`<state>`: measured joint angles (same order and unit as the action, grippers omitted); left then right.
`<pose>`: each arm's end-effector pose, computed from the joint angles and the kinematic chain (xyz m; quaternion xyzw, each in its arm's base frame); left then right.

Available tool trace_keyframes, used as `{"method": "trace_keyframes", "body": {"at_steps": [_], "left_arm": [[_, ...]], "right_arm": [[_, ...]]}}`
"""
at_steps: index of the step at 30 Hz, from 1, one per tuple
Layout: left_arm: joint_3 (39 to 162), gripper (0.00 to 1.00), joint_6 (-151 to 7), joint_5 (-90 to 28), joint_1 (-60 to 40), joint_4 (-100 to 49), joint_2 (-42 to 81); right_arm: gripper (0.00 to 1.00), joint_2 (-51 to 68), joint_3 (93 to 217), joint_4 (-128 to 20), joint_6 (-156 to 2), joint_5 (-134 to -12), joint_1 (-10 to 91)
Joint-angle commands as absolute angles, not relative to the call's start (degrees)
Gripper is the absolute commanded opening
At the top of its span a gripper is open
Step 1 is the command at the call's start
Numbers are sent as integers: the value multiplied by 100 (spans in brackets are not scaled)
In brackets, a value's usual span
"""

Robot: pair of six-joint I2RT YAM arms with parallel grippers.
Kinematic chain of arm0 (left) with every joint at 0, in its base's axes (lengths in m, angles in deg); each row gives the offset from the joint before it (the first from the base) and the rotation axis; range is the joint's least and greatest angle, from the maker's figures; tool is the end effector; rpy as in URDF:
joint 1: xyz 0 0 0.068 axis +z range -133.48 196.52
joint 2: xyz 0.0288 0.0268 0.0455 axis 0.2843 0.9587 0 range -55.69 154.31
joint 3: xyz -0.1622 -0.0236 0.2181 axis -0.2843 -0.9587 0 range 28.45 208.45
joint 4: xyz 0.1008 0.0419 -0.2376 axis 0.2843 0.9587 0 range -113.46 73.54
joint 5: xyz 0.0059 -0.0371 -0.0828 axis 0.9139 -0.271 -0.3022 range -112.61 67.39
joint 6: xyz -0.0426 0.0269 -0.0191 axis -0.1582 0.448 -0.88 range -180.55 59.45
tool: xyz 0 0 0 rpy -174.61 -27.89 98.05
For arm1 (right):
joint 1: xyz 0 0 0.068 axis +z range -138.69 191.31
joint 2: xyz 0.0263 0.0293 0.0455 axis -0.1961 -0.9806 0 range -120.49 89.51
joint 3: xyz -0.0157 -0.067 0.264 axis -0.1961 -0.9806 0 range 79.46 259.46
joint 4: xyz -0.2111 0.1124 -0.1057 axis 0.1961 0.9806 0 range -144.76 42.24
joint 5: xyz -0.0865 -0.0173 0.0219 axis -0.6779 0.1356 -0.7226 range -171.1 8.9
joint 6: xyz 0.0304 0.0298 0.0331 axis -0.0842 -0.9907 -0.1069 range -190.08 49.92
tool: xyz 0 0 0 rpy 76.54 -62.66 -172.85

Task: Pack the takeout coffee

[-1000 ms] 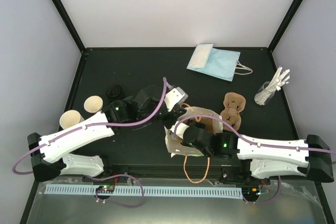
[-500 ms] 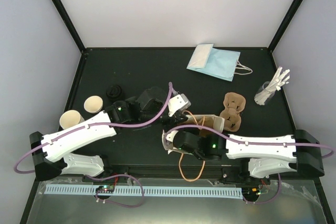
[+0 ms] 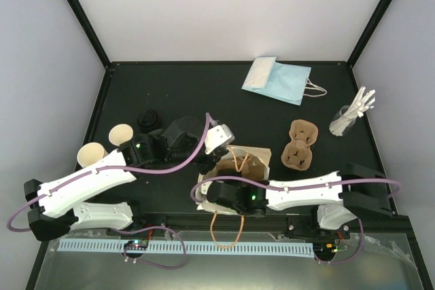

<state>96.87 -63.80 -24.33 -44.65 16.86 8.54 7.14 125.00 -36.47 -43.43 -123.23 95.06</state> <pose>0.1119 -0.2053 0.3644 0.4375 0.7766 -0.2528 0.3761 0.0537 0.2702 0.1939 -0.6696 0.5965 -0.1676 0.4095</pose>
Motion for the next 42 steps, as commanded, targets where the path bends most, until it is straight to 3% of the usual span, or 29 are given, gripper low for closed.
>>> {"method": "trace_keyframes", "body": {"at_steps": [1, 4, 16, 31, 42], "left_arm": [[9704, 1, -6238, -1998, -4465, 2114, 611], [9253, 2, -6365, -2289, -4474, 2035, 437], [8527, 2, -6879, -3572, -4483, 1167, 407], [8929, 2, -7083, -3008, -4483, 1326, 400], [8961, 2, -7325, -3425, -4483, 1165, 642]], "right_arm": [[1, 172, 12407, -5574, -3166, -12318, 9553], [1, -191, 12359, -6108, -2874, -12446, 9536], [1, 233, 12626, -4367, -3875, -12795, 9288], [1, 964, 12353, -2896, -4791, -13117, 8969], [1, 1050, 12100, -3353, -4957, -13564, 8536]]}}
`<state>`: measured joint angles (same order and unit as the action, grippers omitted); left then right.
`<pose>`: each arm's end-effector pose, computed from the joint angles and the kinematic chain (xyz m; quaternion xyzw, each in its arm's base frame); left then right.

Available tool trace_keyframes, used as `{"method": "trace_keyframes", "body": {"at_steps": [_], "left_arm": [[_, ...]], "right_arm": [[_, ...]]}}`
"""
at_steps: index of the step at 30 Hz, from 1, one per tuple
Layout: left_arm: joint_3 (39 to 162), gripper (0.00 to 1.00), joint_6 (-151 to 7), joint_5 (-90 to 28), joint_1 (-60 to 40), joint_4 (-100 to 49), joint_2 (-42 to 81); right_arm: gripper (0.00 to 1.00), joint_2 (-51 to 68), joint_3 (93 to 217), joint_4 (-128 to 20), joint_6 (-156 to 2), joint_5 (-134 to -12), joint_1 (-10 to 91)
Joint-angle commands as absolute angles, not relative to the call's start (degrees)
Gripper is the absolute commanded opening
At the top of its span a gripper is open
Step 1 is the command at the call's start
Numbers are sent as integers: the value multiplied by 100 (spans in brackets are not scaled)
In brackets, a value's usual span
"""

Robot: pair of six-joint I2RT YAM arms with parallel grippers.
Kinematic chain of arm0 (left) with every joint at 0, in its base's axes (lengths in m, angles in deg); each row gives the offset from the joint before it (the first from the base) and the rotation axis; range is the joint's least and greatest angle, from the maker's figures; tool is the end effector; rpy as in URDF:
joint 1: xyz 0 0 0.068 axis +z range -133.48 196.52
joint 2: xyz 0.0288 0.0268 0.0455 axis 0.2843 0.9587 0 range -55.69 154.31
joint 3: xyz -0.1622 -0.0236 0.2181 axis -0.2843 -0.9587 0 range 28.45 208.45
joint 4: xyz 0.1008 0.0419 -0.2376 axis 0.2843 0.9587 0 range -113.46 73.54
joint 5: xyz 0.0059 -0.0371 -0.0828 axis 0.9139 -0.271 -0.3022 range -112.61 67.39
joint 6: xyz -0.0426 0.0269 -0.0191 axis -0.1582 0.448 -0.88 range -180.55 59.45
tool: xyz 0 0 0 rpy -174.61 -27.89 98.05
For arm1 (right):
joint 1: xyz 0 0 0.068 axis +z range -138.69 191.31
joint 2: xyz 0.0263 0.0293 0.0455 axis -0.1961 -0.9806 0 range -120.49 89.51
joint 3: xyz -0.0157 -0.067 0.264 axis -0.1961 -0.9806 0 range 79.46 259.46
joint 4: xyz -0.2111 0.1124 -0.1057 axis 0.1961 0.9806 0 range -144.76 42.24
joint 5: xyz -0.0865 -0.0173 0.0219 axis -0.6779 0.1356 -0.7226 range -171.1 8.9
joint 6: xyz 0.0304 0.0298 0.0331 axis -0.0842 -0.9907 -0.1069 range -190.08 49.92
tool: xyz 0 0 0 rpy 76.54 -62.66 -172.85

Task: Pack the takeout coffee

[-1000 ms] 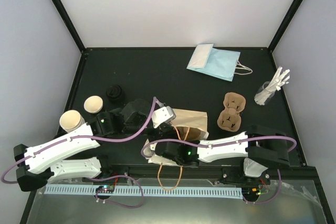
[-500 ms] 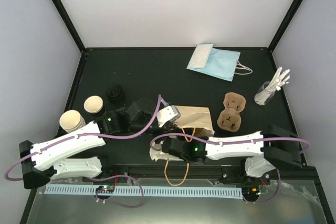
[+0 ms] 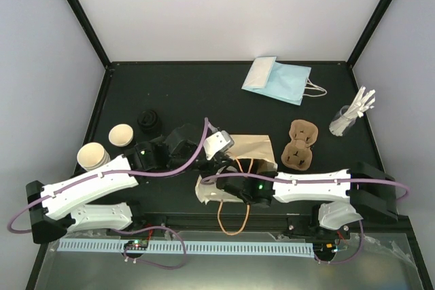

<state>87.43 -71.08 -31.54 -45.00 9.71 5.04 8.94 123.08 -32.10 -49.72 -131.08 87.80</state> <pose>0.1036 -0.2023 0.3339 0.4130 0.7824 -0.3270 0.3323 0.0867 0.2441 0.1910 -0.5809 0.6633 -0.2480 0.4014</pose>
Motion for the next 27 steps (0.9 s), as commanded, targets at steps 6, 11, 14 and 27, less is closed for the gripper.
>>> {"method": "trace_keyframes", "body": {"at_steps": [6, 11, 14, 27], "left_arm": [[9093, 2, -7526, -3364, -4474, 1097, 817], [9239, 2, -7563, -3210, -4474, 1059, 807], [9348, 1, -7584, -3062, -4474, 1097, 777], [9281, 1, -7585, -3363, -4474, 756, 697]], "right_arm": [[1, 1090, 11990, -4021, -3977, -13519, 8523], [1, 1234, 12042, -3929, -3278, -13042, 8551], [1, 1286, 12060, -3662, -3337, -12697, 8673], [1, 814, 11965, -3498, -3844, -12110, 9315]]}}
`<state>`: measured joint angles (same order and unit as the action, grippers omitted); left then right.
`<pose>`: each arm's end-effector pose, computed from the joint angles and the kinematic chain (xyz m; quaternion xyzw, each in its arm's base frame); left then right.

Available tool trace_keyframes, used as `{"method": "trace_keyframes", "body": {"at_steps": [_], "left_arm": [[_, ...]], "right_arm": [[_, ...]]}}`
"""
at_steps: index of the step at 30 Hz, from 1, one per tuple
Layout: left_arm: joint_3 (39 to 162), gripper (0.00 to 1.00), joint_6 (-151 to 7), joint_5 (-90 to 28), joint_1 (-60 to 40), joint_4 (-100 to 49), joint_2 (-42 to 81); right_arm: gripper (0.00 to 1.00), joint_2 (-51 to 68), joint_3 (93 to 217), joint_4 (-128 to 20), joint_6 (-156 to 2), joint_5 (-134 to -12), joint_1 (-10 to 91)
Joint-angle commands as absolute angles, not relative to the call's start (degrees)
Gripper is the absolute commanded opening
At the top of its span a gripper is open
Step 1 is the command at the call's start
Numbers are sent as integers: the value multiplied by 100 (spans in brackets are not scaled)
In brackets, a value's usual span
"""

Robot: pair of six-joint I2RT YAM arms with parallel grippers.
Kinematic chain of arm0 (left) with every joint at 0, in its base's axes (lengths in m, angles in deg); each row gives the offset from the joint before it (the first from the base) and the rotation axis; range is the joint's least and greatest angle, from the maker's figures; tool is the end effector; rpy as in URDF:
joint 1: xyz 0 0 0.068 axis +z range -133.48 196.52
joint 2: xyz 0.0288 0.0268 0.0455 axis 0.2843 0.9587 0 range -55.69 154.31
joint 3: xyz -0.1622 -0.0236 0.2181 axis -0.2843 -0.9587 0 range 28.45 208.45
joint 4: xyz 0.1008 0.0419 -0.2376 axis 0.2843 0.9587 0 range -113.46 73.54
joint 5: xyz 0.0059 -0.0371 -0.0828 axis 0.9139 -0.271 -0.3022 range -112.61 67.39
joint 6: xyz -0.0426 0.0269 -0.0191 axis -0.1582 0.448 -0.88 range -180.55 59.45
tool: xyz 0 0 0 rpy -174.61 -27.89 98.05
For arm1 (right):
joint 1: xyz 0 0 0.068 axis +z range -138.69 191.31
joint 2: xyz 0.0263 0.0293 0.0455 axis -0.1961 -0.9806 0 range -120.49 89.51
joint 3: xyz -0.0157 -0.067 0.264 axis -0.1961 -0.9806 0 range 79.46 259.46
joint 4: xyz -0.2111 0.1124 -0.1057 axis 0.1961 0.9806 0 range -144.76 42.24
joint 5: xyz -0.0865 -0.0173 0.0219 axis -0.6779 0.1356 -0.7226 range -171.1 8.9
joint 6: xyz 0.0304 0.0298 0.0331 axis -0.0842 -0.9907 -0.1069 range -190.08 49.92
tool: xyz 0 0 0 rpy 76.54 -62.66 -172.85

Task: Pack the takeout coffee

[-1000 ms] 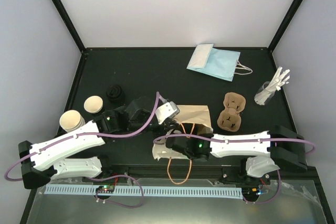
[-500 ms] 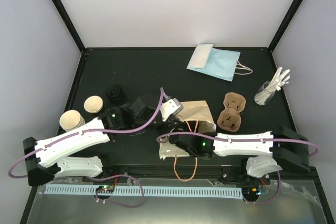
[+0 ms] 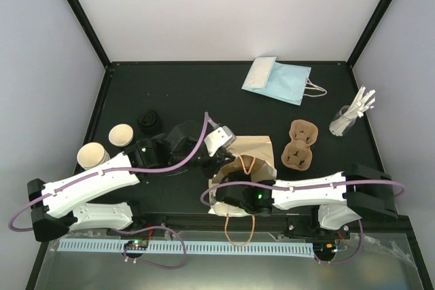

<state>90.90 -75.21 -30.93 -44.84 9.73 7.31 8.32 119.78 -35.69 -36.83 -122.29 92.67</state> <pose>0.1090 -0.2101 0.3458 0.3800 0.7939 -0.3400 0.3312 0.0615 0.2481 0.1722 -0.7116 0.5651 -0.2113 0.3601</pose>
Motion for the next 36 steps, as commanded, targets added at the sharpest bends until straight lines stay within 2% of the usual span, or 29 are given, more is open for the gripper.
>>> {"method": "trace_keyframes", "body": {"at_steps": [1, 10, 24, 36], "left_arm": [[9271, 2, -7573, -3434, -4472, 749, 710], [9365, 1, -7575, -3704, -4474, 1004, 967], [9391, 2, -7628, -3793, -4474, 998, 914], [9313, 1, -7662, -4138, -4474, 775, 810]], "right_arm": [[1, 873, 11951, -3560, -3844, -12184, 9314], [1, 1181, 12033, -3839, -3381, -13382, 9213], [1, 914, 12007, -3725, -3175, -13122, 8554], [1, 419, 11964, -4395, -2983, -12695, 8473]]}}
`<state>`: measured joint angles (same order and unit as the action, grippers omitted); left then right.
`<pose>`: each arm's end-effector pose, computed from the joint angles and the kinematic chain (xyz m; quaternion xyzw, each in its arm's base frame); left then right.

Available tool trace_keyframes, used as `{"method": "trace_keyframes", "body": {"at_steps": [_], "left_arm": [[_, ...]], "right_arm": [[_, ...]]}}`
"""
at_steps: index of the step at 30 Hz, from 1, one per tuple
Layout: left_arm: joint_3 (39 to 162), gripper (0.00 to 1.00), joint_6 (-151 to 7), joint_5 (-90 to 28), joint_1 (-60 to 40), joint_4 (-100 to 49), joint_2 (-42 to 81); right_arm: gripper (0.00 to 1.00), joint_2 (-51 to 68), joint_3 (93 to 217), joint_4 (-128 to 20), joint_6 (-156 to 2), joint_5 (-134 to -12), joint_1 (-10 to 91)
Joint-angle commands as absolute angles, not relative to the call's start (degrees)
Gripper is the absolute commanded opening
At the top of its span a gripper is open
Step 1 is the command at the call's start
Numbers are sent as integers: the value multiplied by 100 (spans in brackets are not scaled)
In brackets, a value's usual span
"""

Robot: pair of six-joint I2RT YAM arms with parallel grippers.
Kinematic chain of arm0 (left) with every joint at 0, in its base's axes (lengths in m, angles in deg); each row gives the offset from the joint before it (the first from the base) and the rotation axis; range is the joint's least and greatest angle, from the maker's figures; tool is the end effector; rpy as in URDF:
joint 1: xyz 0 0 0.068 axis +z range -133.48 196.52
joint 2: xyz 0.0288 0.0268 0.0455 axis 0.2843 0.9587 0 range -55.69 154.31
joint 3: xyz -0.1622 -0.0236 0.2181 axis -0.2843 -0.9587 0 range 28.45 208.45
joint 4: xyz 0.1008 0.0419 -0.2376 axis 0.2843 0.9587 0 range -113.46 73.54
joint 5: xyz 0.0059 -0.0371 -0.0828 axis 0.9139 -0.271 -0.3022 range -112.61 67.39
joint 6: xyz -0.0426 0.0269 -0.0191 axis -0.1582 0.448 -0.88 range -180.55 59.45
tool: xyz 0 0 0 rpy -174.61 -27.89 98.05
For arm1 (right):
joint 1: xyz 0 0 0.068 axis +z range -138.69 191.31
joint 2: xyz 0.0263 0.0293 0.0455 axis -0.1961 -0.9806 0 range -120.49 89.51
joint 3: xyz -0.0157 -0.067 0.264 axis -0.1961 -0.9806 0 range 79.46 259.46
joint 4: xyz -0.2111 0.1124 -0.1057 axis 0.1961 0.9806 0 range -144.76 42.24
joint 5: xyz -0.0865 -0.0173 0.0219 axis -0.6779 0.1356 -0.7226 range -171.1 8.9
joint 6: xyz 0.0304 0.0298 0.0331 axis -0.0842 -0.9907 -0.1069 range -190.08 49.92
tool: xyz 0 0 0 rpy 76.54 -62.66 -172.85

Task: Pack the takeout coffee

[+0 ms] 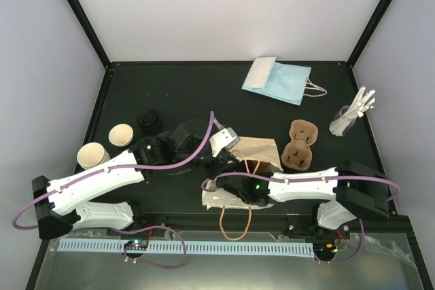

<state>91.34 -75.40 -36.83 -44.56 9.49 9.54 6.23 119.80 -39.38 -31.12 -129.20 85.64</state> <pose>0.1110 -0.2189 0.3405 0.3983 0.7882 -0.3672 0.2919 0.0960 0.2438 0.1695 -0.6727 0.5759 -0.2978 0.3566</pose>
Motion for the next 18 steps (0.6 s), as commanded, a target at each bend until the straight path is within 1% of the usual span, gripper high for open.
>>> {"method": "trace_keyframes", "body": {"at_steps": [1, 9, 15, 18], "left_arm": [[9287, 1, -7666, -4155, -4474, 753, 793], [9196, 2, -7672, -4242, -4469, 712, 734], [9076, 1, -7711, -4244, -4474, 649, 878], [9069, 2, -7741, -4218, -4474, 669, 1015]], "right_arm": [[1, 363, 11974, -4475, -2952, -12649, 8464], [1, 146, 12016, -4980, -2645, -12519, 8352], [1, 474, 12249, -4439, -2875, -12771, 8524], [1, 683, 12406, -3919, -3218, -12780, 8634]]}}
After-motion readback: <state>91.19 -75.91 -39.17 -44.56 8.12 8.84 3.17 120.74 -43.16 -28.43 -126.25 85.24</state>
